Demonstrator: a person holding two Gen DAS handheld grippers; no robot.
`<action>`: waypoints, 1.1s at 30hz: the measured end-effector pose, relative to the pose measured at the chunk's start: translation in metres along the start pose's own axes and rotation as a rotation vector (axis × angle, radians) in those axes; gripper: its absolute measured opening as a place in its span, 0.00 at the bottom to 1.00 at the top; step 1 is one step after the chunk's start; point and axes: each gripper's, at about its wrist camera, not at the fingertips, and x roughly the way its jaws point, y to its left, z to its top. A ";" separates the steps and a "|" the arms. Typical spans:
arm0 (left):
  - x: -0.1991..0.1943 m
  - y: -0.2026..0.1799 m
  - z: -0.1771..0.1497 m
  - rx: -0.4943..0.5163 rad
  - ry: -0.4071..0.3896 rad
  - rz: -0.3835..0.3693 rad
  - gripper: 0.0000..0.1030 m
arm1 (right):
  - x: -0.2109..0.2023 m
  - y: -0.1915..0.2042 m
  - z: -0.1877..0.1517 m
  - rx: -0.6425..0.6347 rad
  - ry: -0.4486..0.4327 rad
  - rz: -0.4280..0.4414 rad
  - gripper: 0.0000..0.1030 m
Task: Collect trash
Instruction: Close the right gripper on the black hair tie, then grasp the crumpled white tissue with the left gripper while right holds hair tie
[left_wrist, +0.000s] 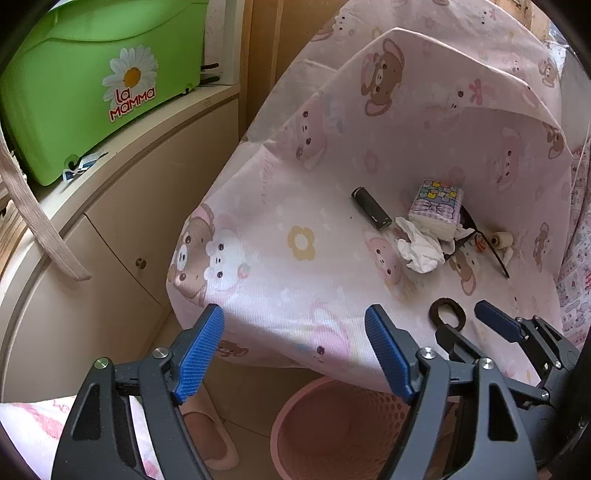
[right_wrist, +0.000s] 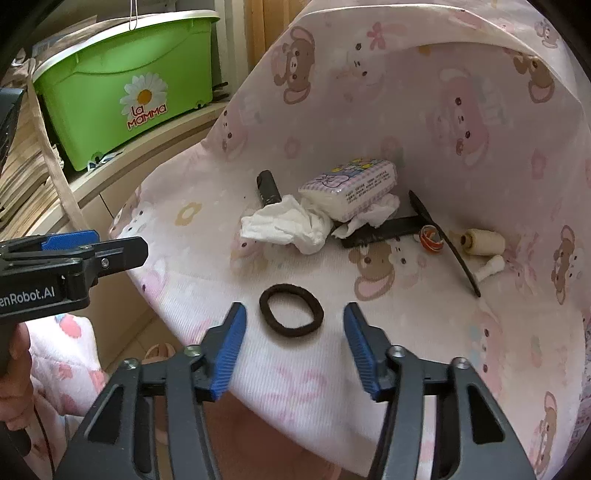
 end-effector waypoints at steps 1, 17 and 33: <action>0.000 0.000 0.000 0.001 -0.002 -0.001 0.74 | 0.003 0.000 0.000 -0.002 0.006 0.004 0.44; 0.005 -0.020 0.020 -0.048 0.008 -0.213 0.41 | -0.025 -0.028 -0.003 0.087 -0.021 -0.001 0.07; 0.056 -0.069 0.039 -0.086 0.133 -0.270 0.01 | -0.053 -0.080 -0.010 0.175 -0.038 -0.032 0.07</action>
